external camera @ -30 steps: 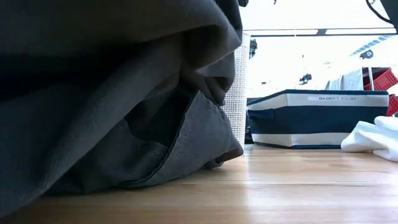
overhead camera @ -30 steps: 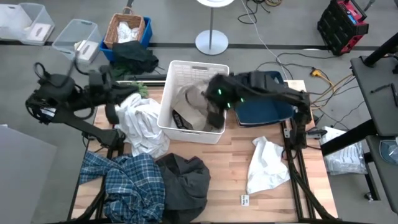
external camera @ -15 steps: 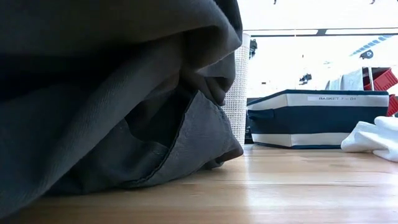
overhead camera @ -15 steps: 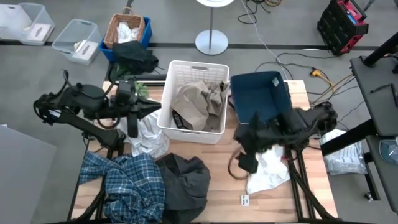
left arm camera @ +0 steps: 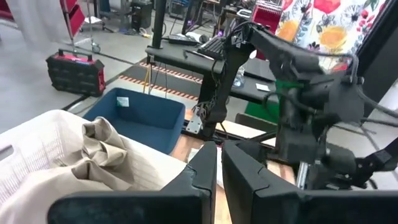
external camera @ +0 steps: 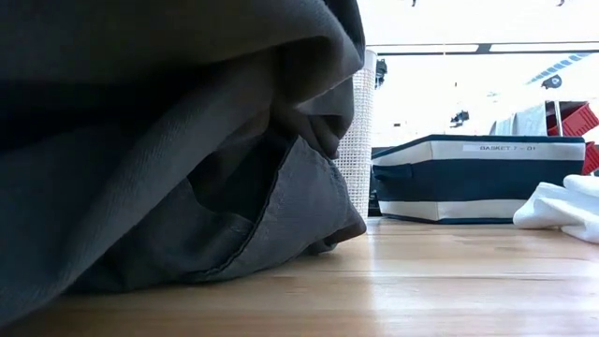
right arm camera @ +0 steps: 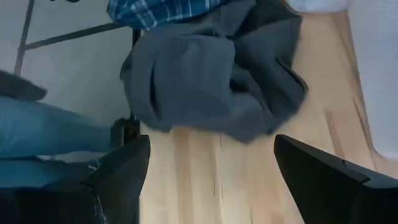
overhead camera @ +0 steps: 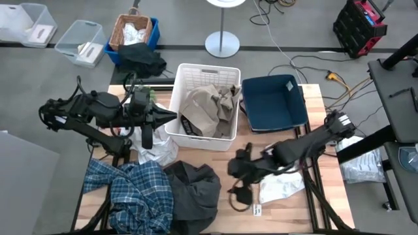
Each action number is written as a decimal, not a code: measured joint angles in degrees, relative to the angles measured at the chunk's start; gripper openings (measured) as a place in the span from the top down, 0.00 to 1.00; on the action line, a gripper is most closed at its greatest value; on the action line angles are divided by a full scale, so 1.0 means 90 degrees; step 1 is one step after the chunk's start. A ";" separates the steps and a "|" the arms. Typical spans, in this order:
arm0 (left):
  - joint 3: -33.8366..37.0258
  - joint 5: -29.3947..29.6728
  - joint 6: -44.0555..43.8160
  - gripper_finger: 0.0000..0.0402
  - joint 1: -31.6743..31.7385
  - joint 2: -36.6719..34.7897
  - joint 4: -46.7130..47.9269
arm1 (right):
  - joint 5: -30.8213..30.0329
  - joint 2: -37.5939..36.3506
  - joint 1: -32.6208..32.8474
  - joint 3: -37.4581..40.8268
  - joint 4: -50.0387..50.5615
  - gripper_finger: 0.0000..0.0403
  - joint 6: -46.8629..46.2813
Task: Sort clothes
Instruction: Put the black pants into the white bin
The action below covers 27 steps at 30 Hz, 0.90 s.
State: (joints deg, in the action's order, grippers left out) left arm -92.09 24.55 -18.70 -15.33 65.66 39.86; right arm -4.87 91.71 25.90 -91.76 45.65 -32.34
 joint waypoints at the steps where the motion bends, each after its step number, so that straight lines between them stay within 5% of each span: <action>1: 0.0000 0.0001 0.0072 0.98 0.0000 -0.0029 -0.0005 | 0.0029 0.0138 -0.0090 0.0026 -0.0141 0.17 0.0057; 15: 0.0000 -0.0633 0.0226 0.98 0.0000 -0.0329 0.0019 | 0.1238 0.1958 -0.0686 -0.0097 -0.1557 0.23 0.0096; 18: 0.0000 -0.0633 0.0356 0.98 0.0000 -0.0336 0.0024 | 0.1264 0.2201 -0.0698 -0.0105 -0.1784 0.38 0.0112; 23: 0.0000 -0.0633 0.0433 0.98 0.0000 -0.0345 0.0022 | 0.1418 0.2172 -0.0759 -0.0102 -0.2224 0.89 0.0251; 27: 0.0000 -0.0633 0.0468 0.98 0.0000 -0.0383 0.0014 | 0.1228 0.1797 -0.0761 -0.0096 -0.2350 0.95 0.0141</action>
State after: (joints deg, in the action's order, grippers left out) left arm -92.09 18.85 -14.48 -15.33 62.21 39.98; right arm 6.18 107.88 19.05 -92.63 24.50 -31.07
